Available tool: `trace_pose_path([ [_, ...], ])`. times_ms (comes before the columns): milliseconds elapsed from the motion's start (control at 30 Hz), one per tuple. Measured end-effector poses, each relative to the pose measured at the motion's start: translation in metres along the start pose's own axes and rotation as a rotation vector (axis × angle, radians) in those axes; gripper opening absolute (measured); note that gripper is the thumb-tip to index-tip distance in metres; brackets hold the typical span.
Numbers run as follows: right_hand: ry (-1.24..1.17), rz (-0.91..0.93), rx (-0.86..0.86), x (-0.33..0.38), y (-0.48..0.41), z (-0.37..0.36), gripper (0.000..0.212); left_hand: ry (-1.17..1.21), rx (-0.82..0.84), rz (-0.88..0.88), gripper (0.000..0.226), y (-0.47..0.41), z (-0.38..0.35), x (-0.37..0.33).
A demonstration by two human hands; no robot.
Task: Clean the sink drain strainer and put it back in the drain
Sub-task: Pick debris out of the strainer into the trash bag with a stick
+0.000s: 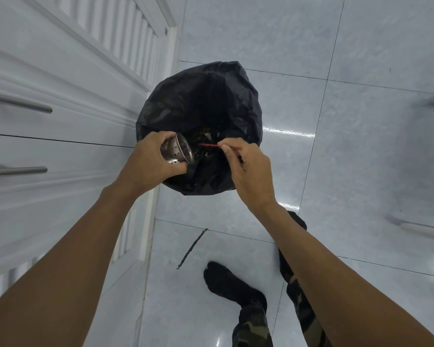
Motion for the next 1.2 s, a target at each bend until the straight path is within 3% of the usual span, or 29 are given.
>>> trace_pose_path([
  [67, -0.044, 0.022, 0.008, 0.004, 0.001, -0.002, 0.021, -0.025, -0.007, 0.008, 0.077, 0.000, 0.002, 0.003],
  [167, -0.014, 0.067, 0.157, 0.009, 0.008, -0.020, 0.020, -0.032, -0.010, 0.008, 0.076, 0.003, -0.001, 0.001],
  [300, -0.002, -0.035, -0.049, -0.003, 0.002, 0.001, 0.023, -0.006, 0.000, 0.012, 0.076, 0.005, -0.003, -0.003],
  [433, -0.019, 0.069, 0.129, 0.013, 0.007, -0.016, 0.018, -0.001, -0.007, 0.035, 0.077, 0.006, -0.003, -0.002],
  [600, -0.036, -0.016, -0.038, 0.004, -0.004, 0.001, 0.021, 0.035, 0.028, 0.050, 0.077, 0.010, -0.007, 0.001],
  [733, 0.008, 0.099, 0.196, 0.020, 0.002, -0.024, 0.019, 0.052, 0.008, 0.066, 0.073, 0.013, -0.008, 0.001],
  [867, -0.024, -0.013, -0.002, 0.011, -0.005, -0.005, 0.020, 0.094, -0.005, 0.086, 0.070, 0.013, -0.011, 0.001],
  [1000, 0.031, 0.054, 0.154, 0.024, 0.005, -0.024, 0.021, 0.107, -0.034, 0.134, 0.073, 0.014, -0.011, 0.006],
  [1133, -0.020, -0.088, -0.051, 0.008, -0.003, 0.001, 0.025, 0.156, -0.071, 0.139, 0.070, 0.021, -0.010, 0.009],
  [1200, -0.025, -0.076, -0.065, 0.012, -0.005, 0.004, 0.023, 0.195, -0.116, 0.153, 0.074, 0.025, -0.009, 0.010],
])
Point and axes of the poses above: each hand's wrist, its own y-axis away from the middle knuckle, its own z-axis out of the back of the hand, x = y × z, the point moved 8 cm from there along -y, towards the middle knuckle, and after that the axes turned 2 degrees about x, right-handed, at the moved point
